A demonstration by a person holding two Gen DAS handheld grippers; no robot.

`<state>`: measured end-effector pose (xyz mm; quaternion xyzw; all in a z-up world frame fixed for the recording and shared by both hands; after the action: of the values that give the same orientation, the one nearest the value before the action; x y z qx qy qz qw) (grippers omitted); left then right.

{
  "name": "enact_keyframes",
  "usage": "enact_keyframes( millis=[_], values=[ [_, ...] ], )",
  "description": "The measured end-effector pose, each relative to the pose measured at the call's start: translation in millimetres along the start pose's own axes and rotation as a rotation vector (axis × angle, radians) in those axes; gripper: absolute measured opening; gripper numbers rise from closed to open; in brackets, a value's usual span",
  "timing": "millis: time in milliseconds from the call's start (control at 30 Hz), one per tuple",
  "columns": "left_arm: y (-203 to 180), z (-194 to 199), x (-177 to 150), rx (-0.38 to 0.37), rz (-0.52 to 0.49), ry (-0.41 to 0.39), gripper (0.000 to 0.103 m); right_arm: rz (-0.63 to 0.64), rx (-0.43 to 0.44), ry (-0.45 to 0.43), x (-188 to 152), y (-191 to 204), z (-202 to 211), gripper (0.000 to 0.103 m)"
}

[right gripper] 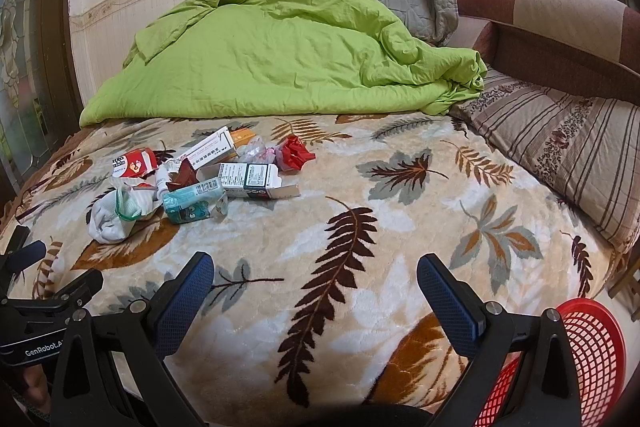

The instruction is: Collect trash

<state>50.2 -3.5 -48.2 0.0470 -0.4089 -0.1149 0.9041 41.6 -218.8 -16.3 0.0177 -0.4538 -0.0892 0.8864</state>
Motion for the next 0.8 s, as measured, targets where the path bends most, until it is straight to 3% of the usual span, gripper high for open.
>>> enact_keyframes(
  millis=[800],
  values=[
    [-2.3,0.1,-1.2,-0.003,0.002,0.004,0.103,-0.004,0.004,0.013,-0.4,-0.6,-2.0,0.103]
  ],
)
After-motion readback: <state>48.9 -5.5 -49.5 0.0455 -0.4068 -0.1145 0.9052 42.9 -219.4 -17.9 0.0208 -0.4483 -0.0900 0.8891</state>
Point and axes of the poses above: each gripper's, at about its wrist camera, not at the fingertips, and z roughly against the way its jaws point, y to its left, x to its top, the point moved 7 cm from there along -z, roughly the way its jaws point, and after that the axes turned 7 degrees about -z, right-handed, at the moved point
